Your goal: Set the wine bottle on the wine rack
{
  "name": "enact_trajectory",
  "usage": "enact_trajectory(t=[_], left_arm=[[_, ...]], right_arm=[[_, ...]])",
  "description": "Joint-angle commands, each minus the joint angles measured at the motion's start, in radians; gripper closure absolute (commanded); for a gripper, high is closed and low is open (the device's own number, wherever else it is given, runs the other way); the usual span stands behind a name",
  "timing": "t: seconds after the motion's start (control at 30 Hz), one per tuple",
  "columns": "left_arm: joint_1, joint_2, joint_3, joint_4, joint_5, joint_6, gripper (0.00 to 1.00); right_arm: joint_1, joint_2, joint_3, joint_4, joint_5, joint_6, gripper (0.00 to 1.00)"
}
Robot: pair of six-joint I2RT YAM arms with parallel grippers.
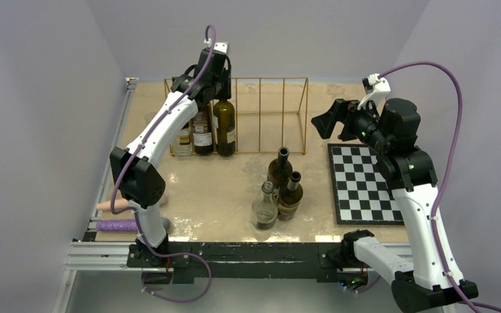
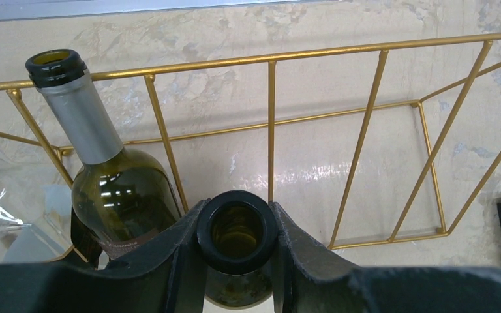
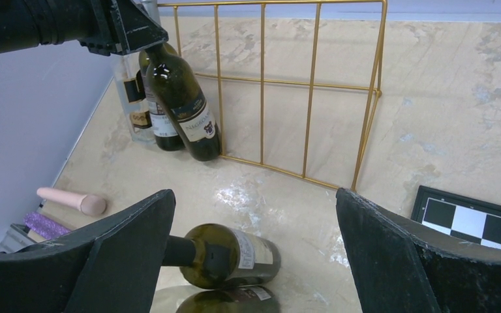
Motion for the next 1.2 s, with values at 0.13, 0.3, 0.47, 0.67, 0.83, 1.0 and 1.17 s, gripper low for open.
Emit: enact_trajectory(t=[0.13, 0.3, 0.47, 0.67, 0.83, 1.0, 1.17], left_arm=[[0.021, 0.072, 0.063, 0.046, -0.022, -0.037, 0.81], [0.040, 0.125, 0.073, 0.113, -0.017, -0.032, 0.78], [0.054, 0.166, 0.087, 0.160, -0.013, -0.009, 0.69], [0.069, 0.216, 0.121, 0.154, 0.026, 0.004, 0.50], [0.069, 0.213, 0.101, 0.162, 0.039, 0.007, 0.37], [0.069, 0.181, 0.085, 0.175, 0.048, 0.015, 0.25], [0.069, 0.107, 0.087, 0.169, 0.125, 0.017, 0.18]], right_arm=[[-0.005, -0.020, -0.009, 0.028, 0.036, -0.010, 0.01], [-0.005, -0.015, -0.006, 0.035, 0.047, -0.009, 0.01], [-0.004, -0.013, -0.002, 0.038, 0.057, -0.005, 0.01], [-0.004, -0.016, -0.005, 0.034, 0.070, -0.002, 0.01], [-0.005, -0.014, -0.007, 0.034, 0.074, -0.001, 0.01], [-0.004, -0.010, -0.004, 0.035, 0.069, 0.005, 0.01], [-0.004, -0.006, 0.007, 0.034, 0.048, 0.008, 0.01]])
